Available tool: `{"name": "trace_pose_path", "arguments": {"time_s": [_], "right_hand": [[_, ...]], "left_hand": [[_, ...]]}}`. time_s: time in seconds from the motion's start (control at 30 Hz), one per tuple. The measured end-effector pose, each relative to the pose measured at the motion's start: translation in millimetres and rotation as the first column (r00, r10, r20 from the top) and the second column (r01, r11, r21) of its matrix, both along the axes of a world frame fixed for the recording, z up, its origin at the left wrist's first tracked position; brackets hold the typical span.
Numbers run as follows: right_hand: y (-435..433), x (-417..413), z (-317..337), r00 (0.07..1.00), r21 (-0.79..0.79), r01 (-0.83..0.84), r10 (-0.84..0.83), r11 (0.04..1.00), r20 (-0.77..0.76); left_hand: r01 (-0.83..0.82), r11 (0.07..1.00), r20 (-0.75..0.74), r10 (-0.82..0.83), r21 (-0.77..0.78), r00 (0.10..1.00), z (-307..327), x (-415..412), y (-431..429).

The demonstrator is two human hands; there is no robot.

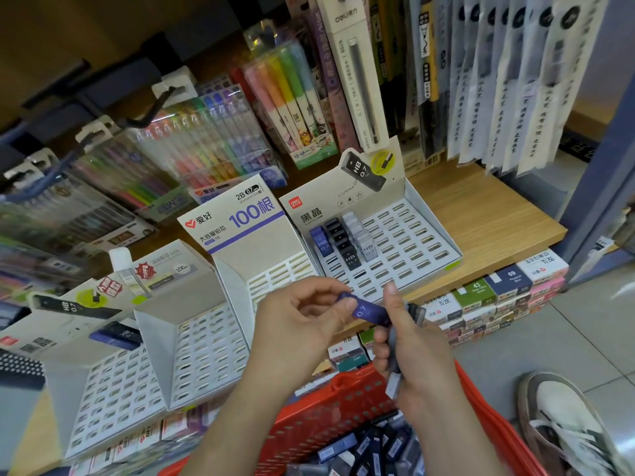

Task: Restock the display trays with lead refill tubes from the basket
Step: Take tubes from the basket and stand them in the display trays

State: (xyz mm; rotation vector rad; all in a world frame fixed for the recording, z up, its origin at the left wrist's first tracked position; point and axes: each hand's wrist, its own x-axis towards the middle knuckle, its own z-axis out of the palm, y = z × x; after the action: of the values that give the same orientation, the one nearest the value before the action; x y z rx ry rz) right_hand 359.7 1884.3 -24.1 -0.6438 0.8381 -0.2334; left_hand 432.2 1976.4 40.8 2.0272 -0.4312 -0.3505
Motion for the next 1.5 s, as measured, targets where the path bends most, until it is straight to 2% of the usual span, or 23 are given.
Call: {"name": "trace_pose_path", "arguments": {"time_s": [0.07, 0.2, 0.33, 0.47, 0.63, 0.93, 1.13, 1.3, 1.43, 1.5], "right_hand": [[0.7, 0.2, -2.0, 1.0, 0.063, -0.001, 0.0, 0.998, 0.011], [-5.3, -2.1, -9.6, 0.97, 0.391, 0.06, -0.146, 0.918, 0.193], [-7.7, -2.5, -12.1, 0.92, 0.485, 0.055, -0.233, 0.873, 0.316], [-7.0, -0.9, -16.1, 0.907, 0.532, 0.087, -0.288, 0.842, 0.307], [-8.6, -2.7, -17.5, 0.906, 0.506, 0.132, -0.311, 0.852, 0.286], [-10.2, -4.6, -20.3, 0.917, 0.497, 0.089, -0.266, 0.863, 0.296], [-9.7, -5.6, -16.2, 0.937, 0.464, 0.116, -0.251, 0.878, 0.242], [-9.1, -6.2, -12.4, 0.944, 0.406, 0.101, -0.216, 0.908, 0.249], [-8.2, -5.8, -5.2, 0.938, 0.398, 0.091, -0.213, 0.913, 0.275], [-7.1, -5.6, -3.8, 0.944, 0.361, 0.069, -0.178, 0.93, 0.277]], "left_hand": [[-0.058, 0.998, 0.066, 0.059, -0.017, 0.996, 5.7, 11.2, -0.7], [-0.185, 0.983, 0.242, 0.184, -0.018, 0.953, 13.2, 54.0, -5.9], [-0.191, 0.971, 0.358, 0.129, 0.142, 0.925, 6.7, 78.1, -20.8], [-0.151, 0.947, 0.413, 0.021, 0.285, 0.911, -6.4, 83.8, -30.0], [-0.143, 0.935, 0.453, -0.021, 0.325, 0.891, -15.1, 83.8, -32.8], [-0.134, 0.897, 0.515, -0.116, 0.422, 0.849, -11.9, 91.2, -37.1], [-0.151, 0.862, 0.517, -0.142, 0.483, 0.844, -14.9, 94.4, -39.3], [-0.104, 0.831, 0.556, -0.267, 0.546, 0.787, -21.3, 95.5, -34.7], [-0.1, 0.835, 0.521, -0.24, 0.541, 0.819, -15.8, 84.0, -33.8], [0.002, 0.902, 0.386, -0.187, 0.431, 0.903, -8.1, 64.4, -31.8]]}}
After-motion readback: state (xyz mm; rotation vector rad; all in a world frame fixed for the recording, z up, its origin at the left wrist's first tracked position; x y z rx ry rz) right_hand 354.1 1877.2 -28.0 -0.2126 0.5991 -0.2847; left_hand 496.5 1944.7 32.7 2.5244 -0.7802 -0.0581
